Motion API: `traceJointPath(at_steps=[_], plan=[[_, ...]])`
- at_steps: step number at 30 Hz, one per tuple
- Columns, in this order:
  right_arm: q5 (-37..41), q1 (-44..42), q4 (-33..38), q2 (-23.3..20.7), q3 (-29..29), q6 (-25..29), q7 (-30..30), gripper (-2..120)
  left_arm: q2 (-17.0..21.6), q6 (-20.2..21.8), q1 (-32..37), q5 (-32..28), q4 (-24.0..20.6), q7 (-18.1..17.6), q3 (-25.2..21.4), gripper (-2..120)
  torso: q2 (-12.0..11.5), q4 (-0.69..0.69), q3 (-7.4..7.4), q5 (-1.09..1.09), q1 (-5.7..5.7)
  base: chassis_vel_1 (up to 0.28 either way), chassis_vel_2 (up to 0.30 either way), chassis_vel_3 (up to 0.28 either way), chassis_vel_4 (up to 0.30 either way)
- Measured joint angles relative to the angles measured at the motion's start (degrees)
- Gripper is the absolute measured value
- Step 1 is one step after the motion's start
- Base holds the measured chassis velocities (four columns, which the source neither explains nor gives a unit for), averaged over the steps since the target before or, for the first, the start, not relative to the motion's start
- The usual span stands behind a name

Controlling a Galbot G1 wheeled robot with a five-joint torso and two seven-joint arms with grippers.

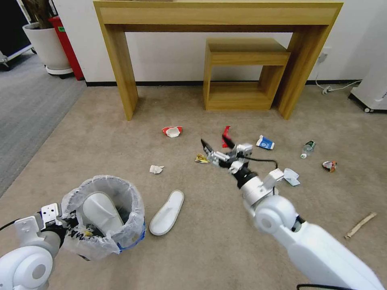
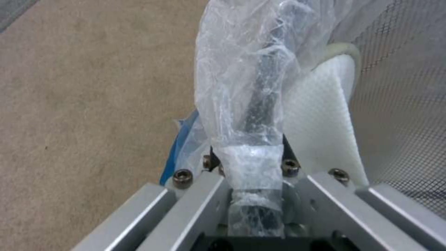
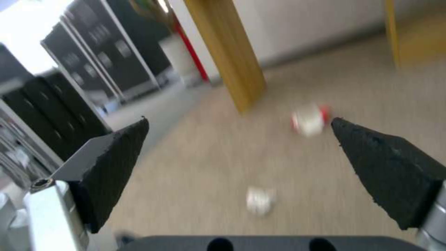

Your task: Pick up the trash bin and place the garbage on the floor into it.

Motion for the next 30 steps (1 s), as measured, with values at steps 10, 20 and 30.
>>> traceJointPath(at_steps=[10,20,30], plan=[[4.4,3.3,-8.5,7.9,-10.9,-9.2,15.2,100,-0.6,0.0,0.8,-0.1,-1.2,0.0,-1.0,0,0.0,0.0,0.0,-0.01,0.0,0.0,0.0,0.0,0.0],[3.3,4.7,-19.9,18.6,-16.2,-12.2,20.8,100,-0.8,-0.1,1.2,-0.1,-1.2,0.1,-1.2,0,0.0,0.0,0.01,-0.01,0.0,0.0,0.0,0.0,0.0],[3.6,9.0,-28.9,22.9,-18.8,-13.1,24.6,100,-0.7,-0.6,0.3,0.4,0.1,0.2,0.0,0,0.0,-0.01,0.01,-0.01,0.0,0.0,0.0,0.0,0.0]])
